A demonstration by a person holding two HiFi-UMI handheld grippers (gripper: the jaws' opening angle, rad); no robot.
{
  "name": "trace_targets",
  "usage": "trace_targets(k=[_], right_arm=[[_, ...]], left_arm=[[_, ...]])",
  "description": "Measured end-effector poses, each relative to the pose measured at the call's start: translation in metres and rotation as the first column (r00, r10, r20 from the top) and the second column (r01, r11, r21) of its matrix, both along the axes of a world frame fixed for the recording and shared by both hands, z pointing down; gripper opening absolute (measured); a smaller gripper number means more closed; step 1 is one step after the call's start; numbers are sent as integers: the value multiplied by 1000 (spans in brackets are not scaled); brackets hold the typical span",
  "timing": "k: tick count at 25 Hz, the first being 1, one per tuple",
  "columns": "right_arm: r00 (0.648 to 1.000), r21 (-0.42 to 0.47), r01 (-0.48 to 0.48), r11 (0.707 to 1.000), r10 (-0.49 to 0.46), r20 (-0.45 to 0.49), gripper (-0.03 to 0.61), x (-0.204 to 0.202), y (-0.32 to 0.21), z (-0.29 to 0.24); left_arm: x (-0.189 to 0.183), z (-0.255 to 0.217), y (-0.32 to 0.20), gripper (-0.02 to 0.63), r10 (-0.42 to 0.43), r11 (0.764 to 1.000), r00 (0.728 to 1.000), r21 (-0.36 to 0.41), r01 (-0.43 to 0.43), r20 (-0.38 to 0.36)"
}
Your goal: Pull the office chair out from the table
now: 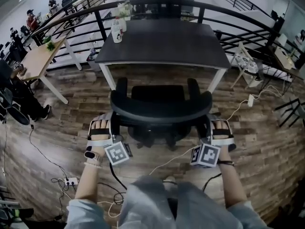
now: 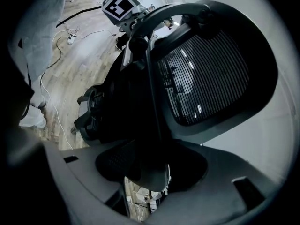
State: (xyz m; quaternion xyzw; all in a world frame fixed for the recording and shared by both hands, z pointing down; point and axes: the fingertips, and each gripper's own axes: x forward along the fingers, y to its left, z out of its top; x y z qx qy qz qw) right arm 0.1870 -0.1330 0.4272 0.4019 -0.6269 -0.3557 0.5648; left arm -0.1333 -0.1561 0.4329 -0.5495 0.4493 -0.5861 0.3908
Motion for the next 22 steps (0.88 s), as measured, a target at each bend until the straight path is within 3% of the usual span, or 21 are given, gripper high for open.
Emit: trace_targets(k=[6, 11, 18, 22], right_arm=[[1000, 10, 4, 1000, -4, -8, 206, 1, -2, 0], [1000, 17, 6, 1000, -6, 3, 208, 1, -3, 0], [985, -19, 4, 1000, -1, 175, 219, -1, 10, -6], [947, -37, -15, 999, 26, 319, 219, -8, 25, -14]], left_arm=[[1, 1, -2, 199, -5, 1000, 999, 14, 6, -32], [4, 1, -2, 213, -4, 1000, 990, 4, 5, -139], [6, -4, 6, 245, -34, 999, 964, -37, 26, -262], [-3, -10, 21, 245, -57, 998, 933, -29, 49, -356]])
